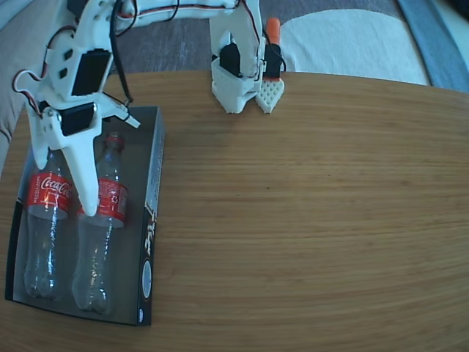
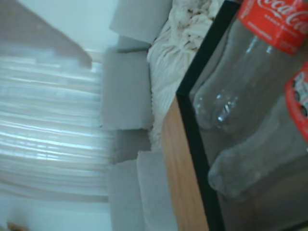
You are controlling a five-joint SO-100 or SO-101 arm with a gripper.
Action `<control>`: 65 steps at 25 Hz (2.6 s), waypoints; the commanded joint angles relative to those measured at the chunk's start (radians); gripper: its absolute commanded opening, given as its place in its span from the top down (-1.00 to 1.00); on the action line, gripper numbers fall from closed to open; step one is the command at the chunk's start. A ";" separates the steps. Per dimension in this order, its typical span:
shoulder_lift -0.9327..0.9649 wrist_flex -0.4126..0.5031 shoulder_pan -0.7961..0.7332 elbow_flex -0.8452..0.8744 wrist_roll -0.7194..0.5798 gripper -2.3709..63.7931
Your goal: Grasp the bottles and put them in the box.
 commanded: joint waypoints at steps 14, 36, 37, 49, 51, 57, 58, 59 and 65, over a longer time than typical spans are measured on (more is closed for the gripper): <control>0.072 0.256 -0.120 -0.086 0.509 -0.67; 0.198 0.337 -0.207 0.183 1.042 -0.67; 0.229 0.319 -0.213 0.239 1.042 -0.67; 0.528 0.232 -0.249 0.703 1.043 -0.67; 0.560 0.232 -0.249 0.756 1.043 -0.67; 0.680 0.212 -0.250 0.900 1.094 -0.67; 0.698 0.198 -0.250 0.919 1.108 -0.67; 0.716 0.193 -0.250 0.939 1.115 -0.67; 0.790 0.189 -0.250 1.032 1.120 -0.67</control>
